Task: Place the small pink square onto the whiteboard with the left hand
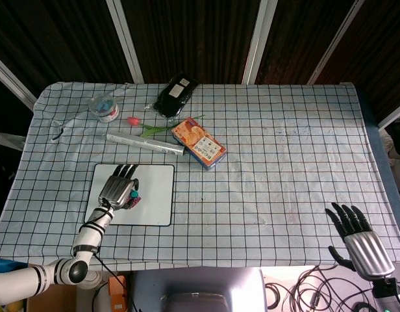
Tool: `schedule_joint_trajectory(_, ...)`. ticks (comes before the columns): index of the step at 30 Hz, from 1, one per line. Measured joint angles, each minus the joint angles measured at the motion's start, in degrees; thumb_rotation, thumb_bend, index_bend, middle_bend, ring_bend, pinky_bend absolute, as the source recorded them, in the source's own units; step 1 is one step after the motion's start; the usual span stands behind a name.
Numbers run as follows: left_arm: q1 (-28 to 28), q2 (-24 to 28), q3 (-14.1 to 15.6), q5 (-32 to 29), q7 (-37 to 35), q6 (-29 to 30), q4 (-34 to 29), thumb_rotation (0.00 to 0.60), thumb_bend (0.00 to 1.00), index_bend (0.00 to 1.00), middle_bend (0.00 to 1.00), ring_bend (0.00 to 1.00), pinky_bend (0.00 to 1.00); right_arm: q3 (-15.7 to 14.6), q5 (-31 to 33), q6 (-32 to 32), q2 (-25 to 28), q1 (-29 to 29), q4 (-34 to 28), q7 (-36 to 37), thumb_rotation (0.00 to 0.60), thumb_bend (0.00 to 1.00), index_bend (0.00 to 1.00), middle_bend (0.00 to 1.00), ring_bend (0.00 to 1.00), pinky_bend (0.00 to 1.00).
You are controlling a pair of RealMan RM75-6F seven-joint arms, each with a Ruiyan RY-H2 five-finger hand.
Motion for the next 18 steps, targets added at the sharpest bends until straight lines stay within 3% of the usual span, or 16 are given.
schedule_joint_trajectory(13,0.28,0.11,2.26,-2.13,0.27,-0.55,3.26,0.600,0.33,0.51,0.01,0.00,0.00,0.11,-0.10,-0.13,-0.22,0.00,-0.31,-0.67,0.600,0.25,0.00,0.00,0.00,0.05)
schedule_joint_trajectory(18,0.19,0.06,2.66,-1.89,0.42,-0.29,3.39,0.600,0.33,0.44,0.00,0.00,0.00,0.10,-0.12,-0.23,-0.27,0.03,-0.36,-0.86,0.600,0.25,0.00,0.00,0.00,0.05)
